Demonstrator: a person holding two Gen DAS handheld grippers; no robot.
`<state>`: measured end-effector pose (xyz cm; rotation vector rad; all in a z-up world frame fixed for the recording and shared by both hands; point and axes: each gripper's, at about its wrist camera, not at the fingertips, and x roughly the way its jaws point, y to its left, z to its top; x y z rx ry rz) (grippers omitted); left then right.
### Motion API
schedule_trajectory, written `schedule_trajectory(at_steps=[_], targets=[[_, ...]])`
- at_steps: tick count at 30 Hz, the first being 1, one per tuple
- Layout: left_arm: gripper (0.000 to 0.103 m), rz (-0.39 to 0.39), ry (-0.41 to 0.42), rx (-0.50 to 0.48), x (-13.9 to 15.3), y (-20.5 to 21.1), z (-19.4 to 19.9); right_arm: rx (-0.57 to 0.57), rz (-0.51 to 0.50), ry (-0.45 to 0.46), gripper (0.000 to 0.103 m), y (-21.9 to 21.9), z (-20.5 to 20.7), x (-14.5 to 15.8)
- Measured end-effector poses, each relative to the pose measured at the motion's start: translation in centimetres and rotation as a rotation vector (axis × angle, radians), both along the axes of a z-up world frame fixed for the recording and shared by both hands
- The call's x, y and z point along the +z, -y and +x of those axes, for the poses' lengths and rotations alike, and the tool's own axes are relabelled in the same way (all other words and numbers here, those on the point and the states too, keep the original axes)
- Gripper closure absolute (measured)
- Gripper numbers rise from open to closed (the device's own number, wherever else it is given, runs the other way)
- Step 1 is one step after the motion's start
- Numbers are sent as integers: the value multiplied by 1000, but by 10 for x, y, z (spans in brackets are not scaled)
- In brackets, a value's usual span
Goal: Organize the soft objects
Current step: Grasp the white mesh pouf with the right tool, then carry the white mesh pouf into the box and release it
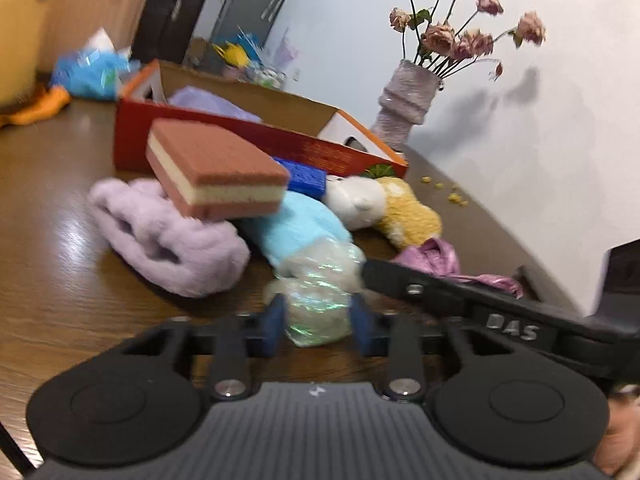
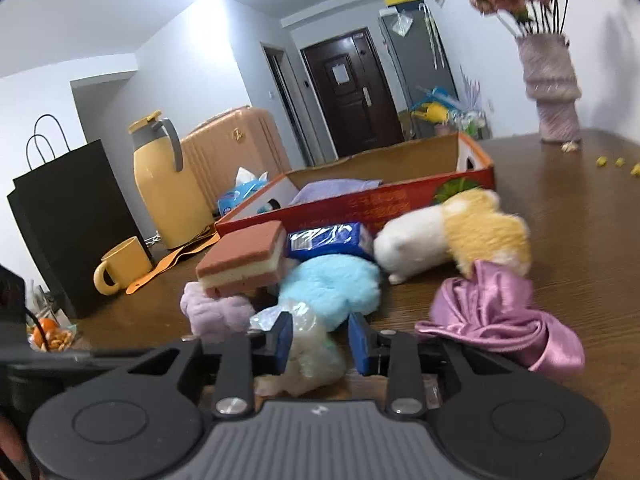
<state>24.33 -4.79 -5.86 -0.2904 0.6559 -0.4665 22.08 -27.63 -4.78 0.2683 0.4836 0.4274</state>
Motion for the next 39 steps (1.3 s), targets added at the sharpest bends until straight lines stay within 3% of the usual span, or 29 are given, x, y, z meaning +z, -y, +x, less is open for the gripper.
schedule_trajectory(at_steps=[5, 6, 8, 16, 21, 26, 29, 33, 39], targets=[[91, -47, -4, -5, -4, -11, -3, 68, 131, -82, 74, -1, 16, -9], [93, -46, -8, -4, -4, -14, -6, 64, 137, -90, 83, -2, 16, -9], [94, -34, 1, -13, 0, -17, -16, 70, 134, -102, 92, -8, 9, -9], [95, -50, 82, -104, 30, -21, -65, 27, 113, -37, 96, -12, -61, 16], [96, -70, 148, -153, 81, -13, -25, -12, 125, 66, 97, 0, -62, 60], [97, -57, 197, -180, 143, 11, 68, -21, 72, 153, 98, 19, 3, 129], [97, 18, 266, -169, 163, 36, 132, -29, 54, 148, 98, 31, 68, 160], [97, 22, 120, -186, 145, 65, 239, -58, 80, 13, 98, 50, 184, 168], [96, 110, -60, -176, 86, 104, 351, -138, -5, -194, 98, 60, 324, 120]])
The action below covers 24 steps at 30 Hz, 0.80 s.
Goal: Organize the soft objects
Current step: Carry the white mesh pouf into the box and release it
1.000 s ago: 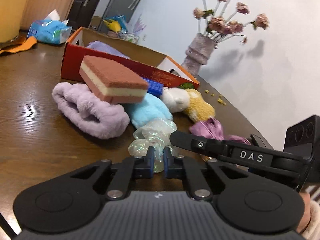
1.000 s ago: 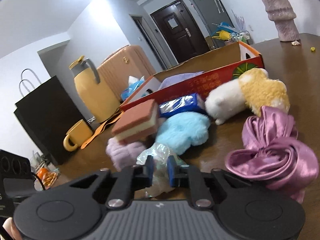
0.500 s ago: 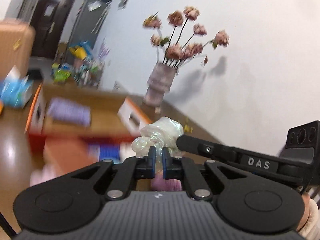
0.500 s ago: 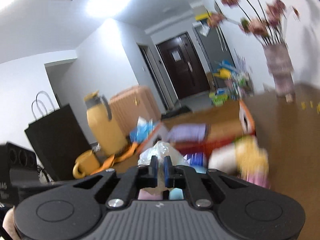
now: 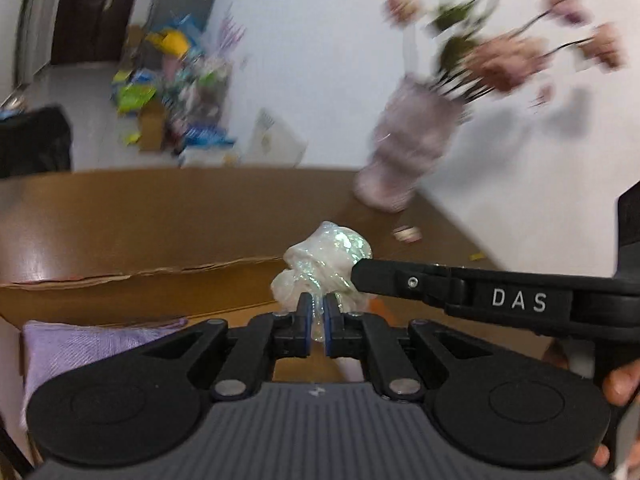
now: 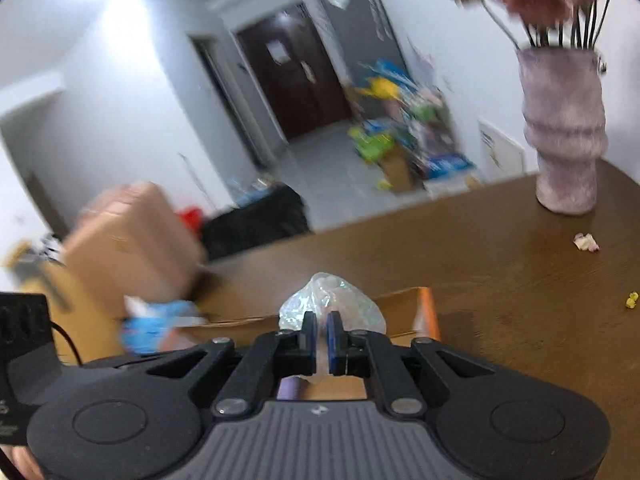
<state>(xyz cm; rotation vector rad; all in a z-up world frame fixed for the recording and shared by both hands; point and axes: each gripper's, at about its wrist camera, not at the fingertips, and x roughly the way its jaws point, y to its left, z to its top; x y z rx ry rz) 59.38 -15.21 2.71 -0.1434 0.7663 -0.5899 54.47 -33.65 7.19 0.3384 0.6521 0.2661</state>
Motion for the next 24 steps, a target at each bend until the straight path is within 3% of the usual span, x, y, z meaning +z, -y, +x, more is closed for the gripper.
schedule_trajectory(at_steps=[4, 6, 10, 13, 17, 20, 24], targets=[[89, 62, -77, 17, -38, 12, 30, -12, -22, -118, 93, -5, 50, -42], [64, 58, -95, 32, -45, 10, 34, -22, -60, -141, 88, -11, 59, -55], [52, 43, -64, 44, -33, 4, 25, -35, -97, -125, 67, -16, 63, -55], [46, 52, -9, 63, -4, -5, 6, -36, -97, -97, 66, -12, 48, -38], [40, 73, 102, 100, 54, -26, -41, -55, -86, -21, 65, 3, 6, 10], [27, 76, 192, 127, 99, -51, -89, -62, -105, 52, 56, 9, -42, 50], [21, 126, 303, 151, 135, -90, -164, -45, -141, 142, 49, 13, -117, 92]])
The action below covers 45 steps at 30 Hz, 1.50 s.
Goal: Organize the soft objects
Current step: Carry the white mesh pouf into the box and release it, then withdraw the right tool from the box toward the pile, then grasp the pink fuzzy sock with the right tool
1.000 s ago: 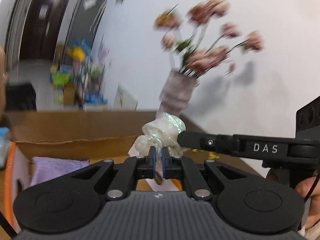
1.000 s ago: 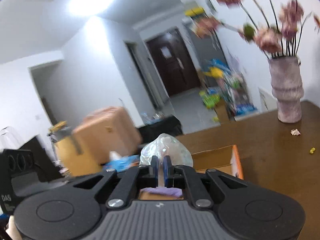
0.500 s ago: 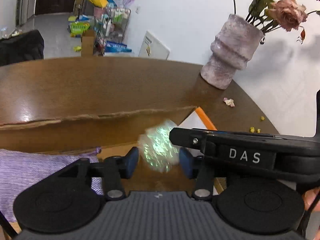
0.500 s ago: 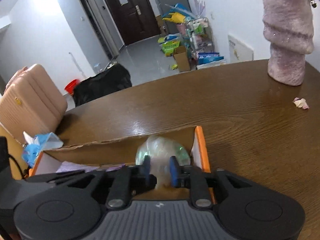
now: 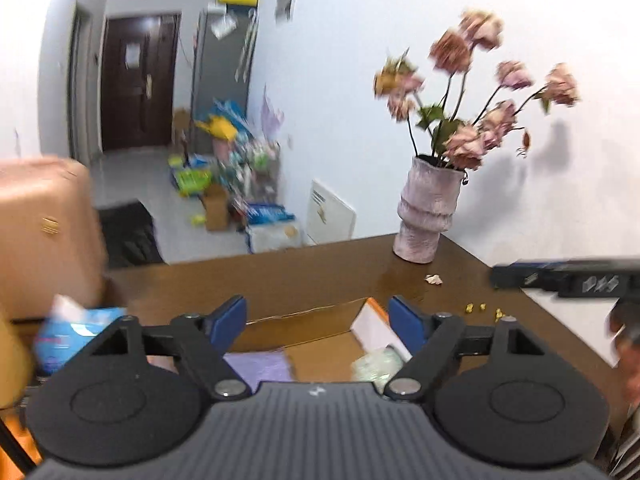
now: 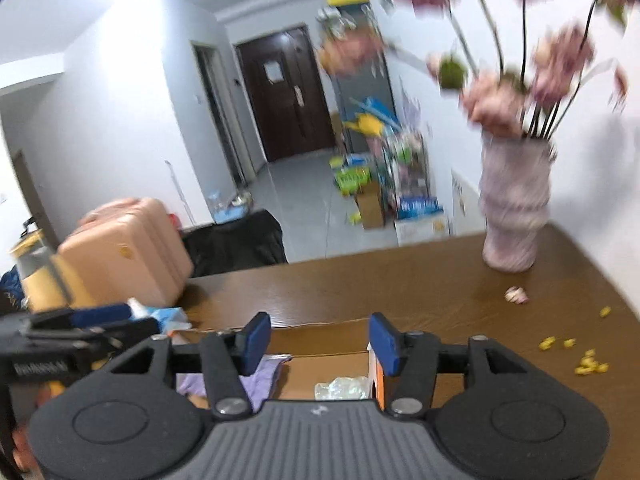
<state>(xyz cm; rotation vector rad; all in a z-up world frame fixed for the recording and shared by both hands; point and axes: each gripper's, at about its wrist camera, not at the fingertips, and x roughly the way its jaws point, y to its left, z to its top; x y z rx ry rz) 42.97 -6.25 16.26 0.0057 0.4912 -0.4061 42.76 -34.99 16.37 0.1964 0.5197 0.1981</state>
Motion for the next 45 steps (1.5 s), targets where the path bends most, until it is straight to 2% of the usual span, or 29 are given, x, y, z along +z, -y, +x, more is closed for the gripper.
schedule_trajectory(at_steps=[6, 8, 11, 14, 16, 19, 22, 24, 27, 29, 31, 33, 36, 40, 43, 45], targets=[[14, 86, 100, 62, 17, -45, -102, 18, -82, 110, 39, -1, -111, 33], [12, 98, 135, 73, 19, -57, -134, 29, -115, 146, 29, -4, -145, 37], [9, 96, 180, 110, 15, -76, -180, 43, -148, 189, 29, -13, -187, 34], [6, 36, 225, 154, 1, -100, -227, 70, -151, 215, 22, -22, -226, 26], [6, -8, 244, 187, -16, -113, -259, 92, -146, 253, 21, -24, -255, 12], [2, -31, 267, 218, -47, -131, -308, 108, -147, 298, 20, -31, -301, -14], [0, 49, 339, 251, -79, -137, -352, 126, -164, 344, 15, -38, -342, -44], [0, 109, 356, 272, -96, -139, -376, 135, -179, 346, 15, -43, -363, -69], [0, 107, 378, 271, -110, -143, -401, 119, -106, 288, 15, -48, -387, -102], [0, 96, 361, 233, -112, -146, -406, 117, -51, 265, 15, -50, -399, -117], [0, 111, 363, 233, -111, -144, -401, 124, -34, 249, 15, -53, -402, -124], [0, 119, 365, 269, -111, -140, -392, 143, -50, 233, 15, -59, -400, -126], [0, 89, 339, 247, -118, -141, -372, 137, -84, 233, 16, -71, -390, -129], [0, 39, 253, 259, -135, -138, -316, 194, -69, 189, 18, -94, -355, -140], [0, -37, 167, 208, -152, -132, -257, 243, -113, 153, 28, -128, -317, -157], [0, -102, 80, 158, -163, -130, -212, 271, -127, 131, 34, -152, -290, -166]])
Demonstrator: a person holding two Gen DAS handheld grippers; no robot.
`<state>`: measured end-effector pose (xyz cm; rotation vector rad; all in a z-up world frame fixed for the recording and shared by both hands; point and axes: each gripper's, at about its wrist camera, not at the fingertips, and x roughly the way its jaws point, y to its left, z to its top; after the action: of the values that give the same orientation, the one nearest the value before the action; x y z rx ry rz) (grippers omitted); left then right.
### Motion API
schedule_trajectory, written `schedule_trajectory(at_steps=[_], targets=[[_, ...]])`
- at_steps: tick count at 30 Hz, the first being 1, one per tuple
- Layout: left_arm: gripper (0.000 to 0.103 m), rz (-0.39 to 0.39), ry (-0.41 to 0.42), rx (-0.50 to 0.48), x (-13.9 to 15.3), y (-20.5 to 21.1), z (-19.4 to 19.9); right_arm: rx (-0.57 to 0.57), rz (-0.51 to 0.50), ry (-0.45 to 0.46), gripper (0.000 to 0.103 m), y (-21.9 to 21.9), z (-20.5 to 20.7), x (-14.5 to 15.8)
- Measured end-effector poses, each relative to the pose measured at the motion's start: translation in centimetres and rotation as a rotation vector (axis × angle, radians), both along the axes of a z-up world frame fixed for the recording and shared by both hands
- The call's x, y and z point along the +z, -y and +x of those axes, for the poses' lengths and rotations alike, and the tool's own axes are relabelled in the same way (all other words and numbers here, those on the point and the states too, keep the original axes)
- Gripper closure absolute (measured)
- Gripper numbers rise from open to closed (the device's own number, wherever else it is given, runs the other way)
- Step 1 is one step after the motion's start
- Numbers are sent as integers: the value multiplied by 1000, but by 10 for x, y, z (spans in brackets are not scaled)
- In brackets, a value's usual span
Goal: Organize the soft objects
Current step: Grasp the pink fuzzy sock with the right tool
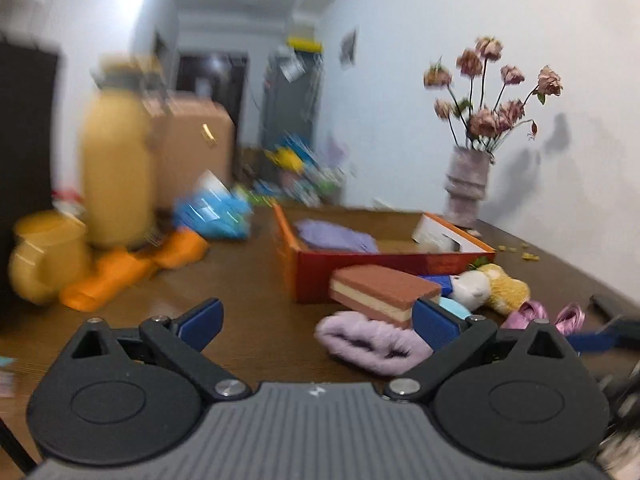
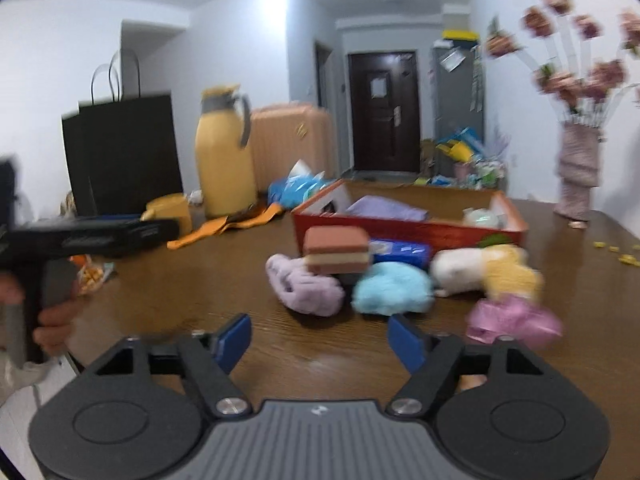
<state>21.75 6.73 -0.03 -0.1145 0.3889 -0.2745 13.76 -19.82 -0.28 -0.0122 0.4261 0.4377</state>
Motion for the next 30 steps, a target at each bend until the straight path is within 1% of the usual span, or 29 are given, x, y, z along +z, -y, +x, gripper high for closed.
schedule_trajectory(at_steps=[1, 3, 4, 5, 6, 7, 8, 9, 10, 11, 14, 16, 18, 20, 21, 22, 23, 24, 25, 27, 30], targets=[[1, -23, -34, -18, -5, 0, 18, 11, 3, -13, 35, -11, 14, -4], [5, -67, -101, -35, -17, 0, 53, 18, 15, -35, 37, -30, 43, -11], [13, -89, -137, -38, -23, -1, 69, 14, 17, -35, 37, -38, 55, -15], [22, -114, -175, -35, -29, -3, 82, 7, 14, -27, 37, -44, 65, -20], [36, -143, -218, -41, -36, -5, 94, -15, -2, -30, 38, -51, 76, -25], [45, -173, -266, -48, -43, -8, 105, -33, -23, -44, 44, -57, 88, -29], [59, -198, -304, -66, -48, -10, 110, -40, -38, -51, 55, -62, 96, -33], [75, -217, -342, -94, -52, -11, 112, -41, -37, -59, 62, -63, 102, -36], [84, -225, -364, -104, -54, -12, 110, -38, -30, -74, 70, -64, 106, -39], [87, -230, -372, -106, -54, -12, 102, -34, -24, -87, 73, -62, 108, -40], [87, -212, -349, -98, -48, -9, 52, 21, -35, -103, 75, -53, 91, -36], [87, -200, -343, -99, -47, -3, 14, 84, -37, -119, 75, -40, 67, -33], [87, -202, -344, -95, -48, 4, -20, 139, -15, -151, 71, -22, 42, -35], [86, -212, -345, -106, -47, 8, -41, 152, -6, -178, 61, -8, 23, -36], [80, -229, -339, -101, -46, 9, -48, 149, 5, -184, 59, -1, 14, -35], [73, -242, -330, -109, -44, 10, -51, 151, 33, -183, 54, 7, 7, -33], [57, -242, -311, -123, -42, 11, -54, 157, 67, -179, 51, 14, 2, -30], [52, -225, -285, -119, -40, 13, -56, 159, 107, -172, 46, 20, 0, -26], [50, -199, -270, -108, -38, 16, -55, 146, 151, -167, 45, 25, -1, -23], [50, -168, -284, -90, -38, 20, -48, 92, 209, -188, 46, 31, 6, -22], [50, -176, -320, -89, -45, 21, -41, 24, 231, -231, 47, 27, 15, -32]])
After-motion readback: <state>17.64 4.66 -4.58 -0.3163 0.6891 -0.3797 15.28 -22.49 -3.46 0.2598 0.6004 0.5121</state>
